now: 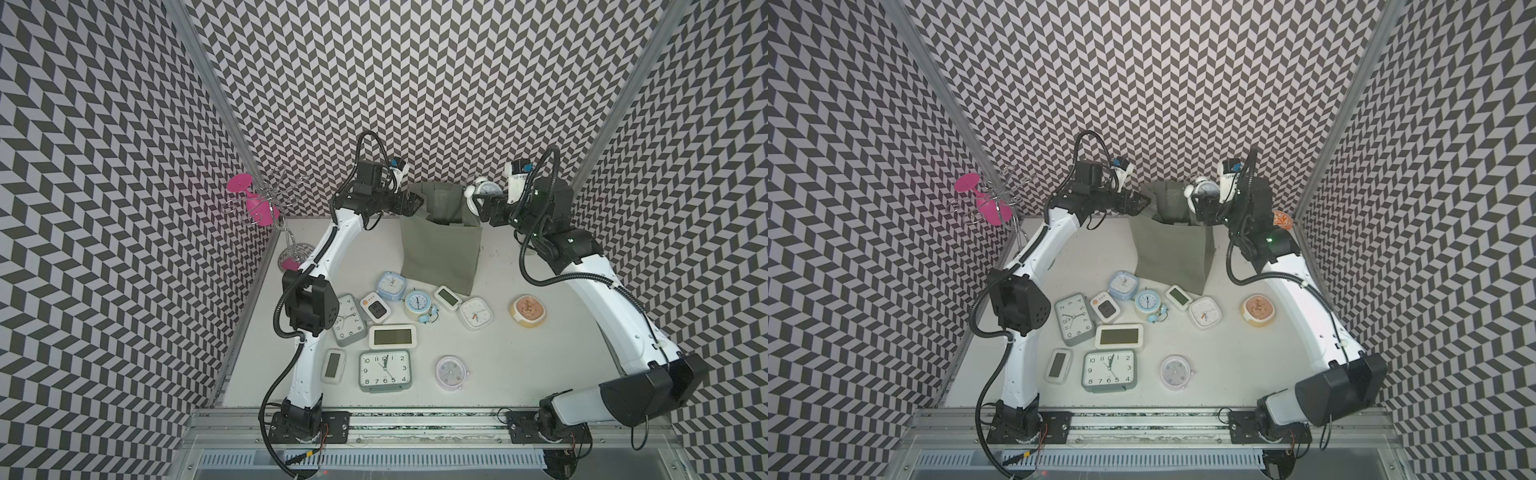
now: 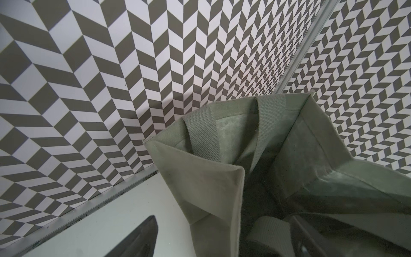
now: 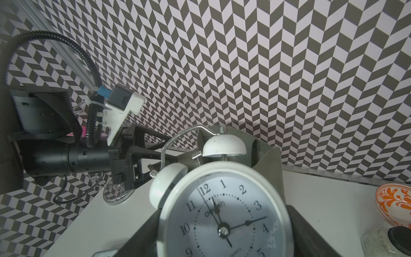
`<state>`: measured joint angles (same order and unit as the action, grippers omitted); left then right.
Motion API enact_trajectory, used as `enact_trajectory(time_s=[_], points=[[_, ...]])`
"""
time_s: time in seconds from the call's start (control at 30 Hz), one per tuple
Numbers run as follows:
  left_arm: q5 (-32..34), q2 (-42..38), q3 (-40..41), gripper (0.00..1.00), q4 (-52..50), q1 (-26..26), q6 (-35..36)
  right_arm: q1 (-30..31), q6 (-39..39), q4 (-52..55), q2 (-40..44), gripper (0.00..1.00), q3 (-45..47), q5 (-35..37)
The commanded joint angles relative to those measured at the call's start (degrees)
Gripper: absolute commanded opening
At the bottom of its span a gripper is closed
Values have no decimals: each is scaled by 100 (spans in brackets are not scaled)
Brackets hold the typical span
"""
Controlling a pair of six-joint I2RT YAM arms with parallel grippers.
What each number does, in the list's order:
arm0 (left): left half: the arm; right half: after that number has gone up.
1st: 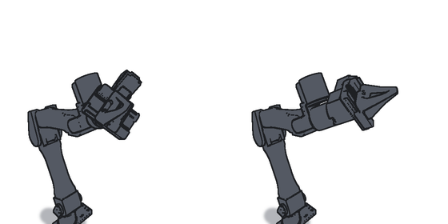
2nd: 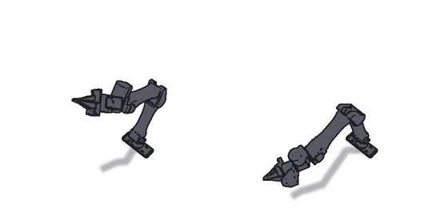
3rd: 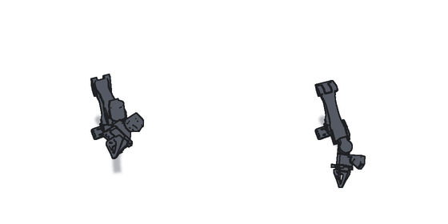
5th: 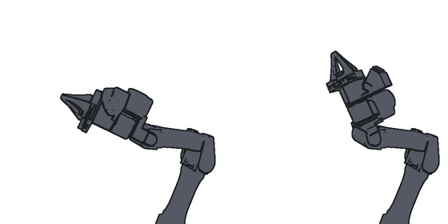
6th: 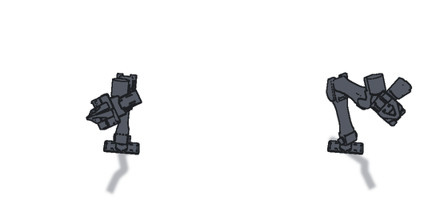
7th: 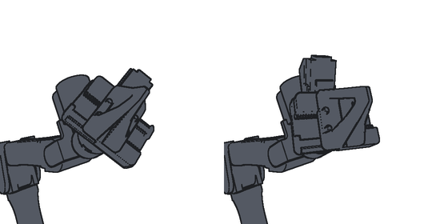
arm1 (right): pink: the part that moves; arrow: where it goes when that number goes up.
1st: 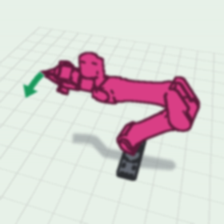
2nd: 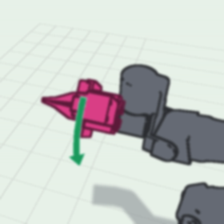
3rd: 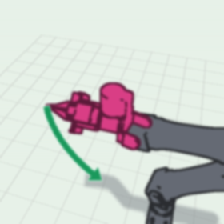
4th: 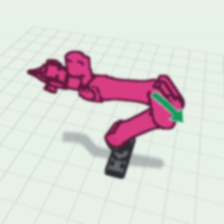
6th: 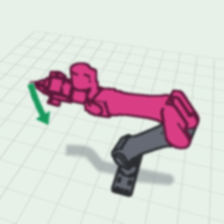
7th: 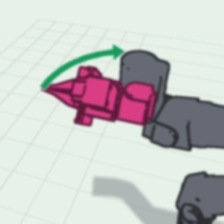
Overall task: Put the alarm clock into the canvas bag
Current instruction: Pick up the canvas bag from the center of the board.
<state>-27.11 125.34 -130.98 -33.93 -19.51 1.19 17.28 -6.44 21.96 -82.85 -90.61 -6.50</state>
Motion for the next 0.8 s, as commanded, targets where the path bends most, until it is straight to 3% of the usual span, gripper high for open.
enact_trajectory(time_s=[0.0, 0.23, 0.3, 0.53, 0.63, 0.77], points=[[-42, 206, -123, 93, -210, -103, 370, 56, 81, -369, -16, 60, -238, -62], [642, 421, -144, 84, -462, -209, 591, 131, 105, -298, -69, 60, -332, -53], [858, 406, -147, 74, -517, -257, 690, 161, 115, -272, -82, 60, -365, -37], [1170, 35, 75, 20, -279, -483, 935, 293, 142, -194, -50, 59, -423, 58], [1398, -193, 140, 2, 40, -509, 804, 316, 138, -175, 49, 59, -431, 116], [2218, -646, 412, 0, 924, -506, 560, 320, 159, -141, 228, 58, -453, 212]])
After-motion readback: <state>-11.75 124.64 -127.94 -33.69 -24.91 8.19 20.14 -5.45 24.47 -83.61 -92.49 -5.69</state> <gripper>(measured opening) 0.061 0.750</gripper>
